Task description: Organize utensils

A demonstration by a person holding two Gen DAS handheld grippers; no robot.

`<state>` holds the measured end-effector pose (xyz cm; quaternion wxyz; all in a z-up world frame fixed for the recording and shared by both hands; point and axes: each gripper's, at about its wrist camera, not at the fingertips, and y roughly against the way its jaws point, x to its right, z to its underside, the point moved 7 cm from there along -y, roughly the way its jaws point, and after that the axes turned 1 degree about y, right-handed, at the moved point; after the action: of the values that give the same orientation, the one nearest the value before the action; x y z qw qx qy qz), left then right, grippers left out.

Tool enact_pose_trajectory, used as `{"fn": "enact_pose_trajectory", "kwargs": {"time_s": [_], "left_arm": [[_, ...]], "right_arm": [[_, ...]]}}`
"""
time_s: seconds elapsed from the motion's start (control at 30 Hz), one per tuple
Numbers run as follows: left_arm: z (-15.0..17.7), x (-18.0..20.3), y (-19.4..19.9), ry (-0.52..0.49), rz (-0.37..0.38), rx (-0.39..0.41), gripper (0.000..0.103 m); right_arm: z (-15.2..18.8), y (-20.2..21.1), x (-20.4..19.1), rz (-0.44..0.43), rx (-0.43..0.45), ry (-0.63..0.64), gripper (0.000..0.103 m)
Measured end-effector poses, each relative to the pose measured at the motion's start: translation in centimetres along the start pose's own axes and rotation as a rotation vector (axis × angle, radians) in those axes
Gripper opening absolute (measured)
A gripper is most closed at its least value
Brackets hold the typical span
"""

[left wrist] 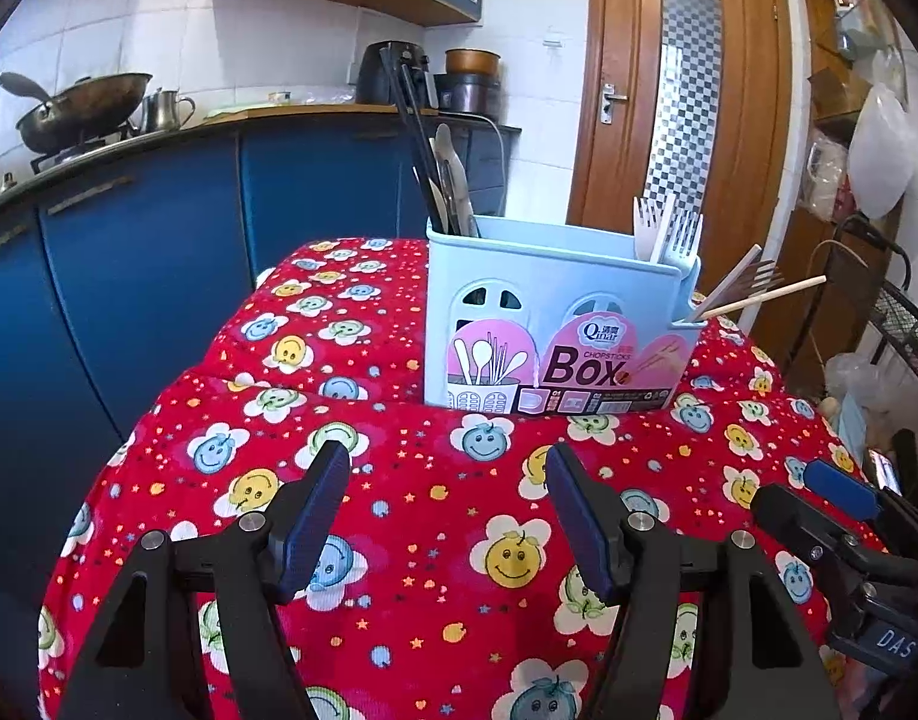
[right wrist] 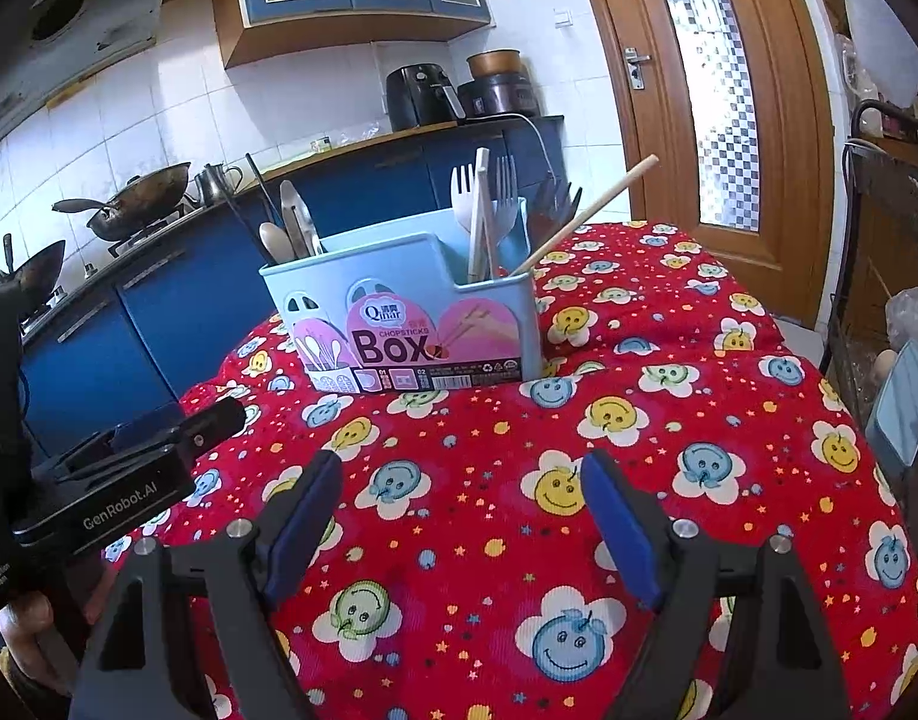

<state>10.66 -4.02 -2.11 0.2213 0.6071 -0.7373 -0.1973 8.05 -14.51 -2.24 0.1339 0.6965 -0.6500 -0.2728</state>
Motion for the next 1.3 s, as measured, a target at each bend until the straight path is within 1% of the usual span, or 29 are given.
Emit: {"fn": "enact_pose_trajectory", "kwargs": {"time_s": [1.3], "left_arm": [[-0.05,0.26,0.24,-0.003,0.007,0.009,0.069]], "right_arm": [[-0.22,0.26,-0.31,-0.003,0.008,0.001,0.084]]}}
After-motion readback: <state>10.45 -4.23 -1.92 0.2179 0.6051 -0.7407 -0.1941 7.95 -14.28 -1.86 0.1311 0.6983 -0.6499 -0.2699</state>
